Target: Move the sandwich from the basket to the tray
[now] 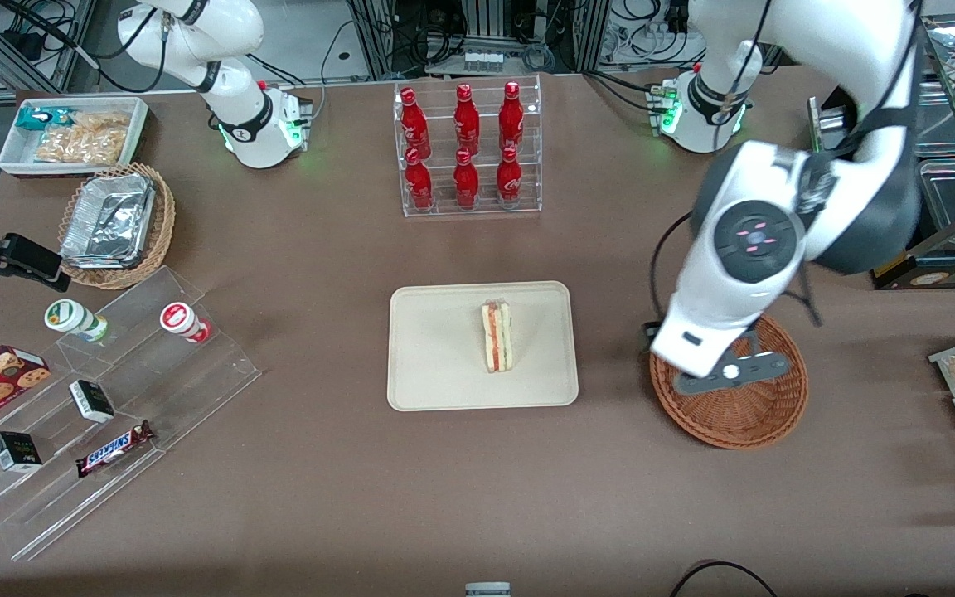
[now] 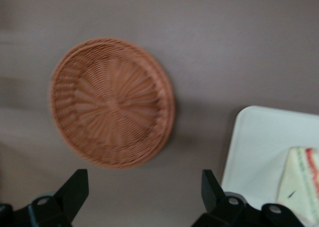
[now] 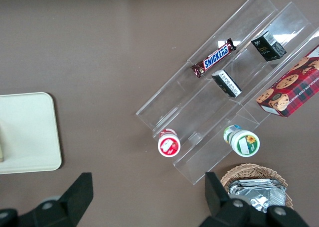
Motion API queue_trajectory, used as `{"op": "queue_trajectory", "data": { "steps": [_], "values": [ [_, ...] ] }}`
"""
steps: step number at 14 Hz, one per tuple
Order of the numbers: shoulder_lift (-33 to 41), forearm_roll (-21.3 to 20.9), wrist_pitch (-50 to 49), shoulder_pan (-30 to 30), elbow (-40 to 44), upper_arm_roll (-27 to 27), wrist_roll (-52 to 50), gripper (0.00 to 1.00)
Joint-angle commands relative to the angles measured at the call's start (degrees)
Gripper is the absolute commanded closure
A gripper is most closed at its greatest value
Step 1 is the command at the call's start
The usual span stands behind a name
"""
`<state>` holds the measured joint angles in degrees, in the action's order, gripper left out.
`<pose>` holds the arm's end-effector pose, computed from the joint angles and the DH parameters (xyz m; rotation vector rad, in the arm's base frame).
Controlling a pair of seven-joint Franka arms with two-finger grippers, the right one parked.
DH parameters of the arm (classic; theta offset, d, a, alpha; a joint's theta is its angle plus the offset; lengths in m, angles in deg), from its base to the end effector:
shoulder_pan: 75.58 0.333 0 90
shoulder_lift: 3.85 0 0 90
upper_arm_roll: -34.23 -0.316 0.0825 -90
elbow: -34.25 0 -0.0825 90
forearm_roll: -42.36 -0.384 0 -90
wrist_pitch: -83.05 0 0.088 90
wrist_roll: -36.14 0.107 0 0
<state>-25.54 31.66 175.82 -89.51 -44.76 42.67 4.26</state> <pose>0.6215 -0.2186 0.4907 -2.9543 -0.2235 0.0889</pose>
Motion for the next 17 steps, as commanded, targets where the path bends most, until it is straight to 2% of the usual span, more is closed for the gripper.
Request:
{"op": "queue_trajectory", "data": {
  "steps": [1, 2, 4, 6, 8, 9, 12, 17],
  "values": [
    [7.0, 3.0, -4.1, 4.5, -4.0, 1.3, 6.5, 0.00],
    [9.0, 4.6, -5.5, 7.4, -4.3, 2.1, 10.4, 0.00],
    [13.3, 4.8, -9.4, 12.1, -5.8, 4.4, 16.3, 0.00],
    [17.4, 5.2, -13.3, 14.1, -6.1, 4.4, 17.5, 0.00],
    [21.4, 7.7, -17.2, 16.2, -6.3, 4.6, 18.4, 0.00],
    [23.0, 8.9, -18.8, 16.9, -6.7, 4.8, 19.7, 0.00],
    [25.2, 8.9, -19.8, 18.3, -6.6, 5.5, 25.1, 0.00],
    [25.1, 8.6, -19.5, 18.2, -6.3, 5.5, 25.3, 0.00]
  ]
}}
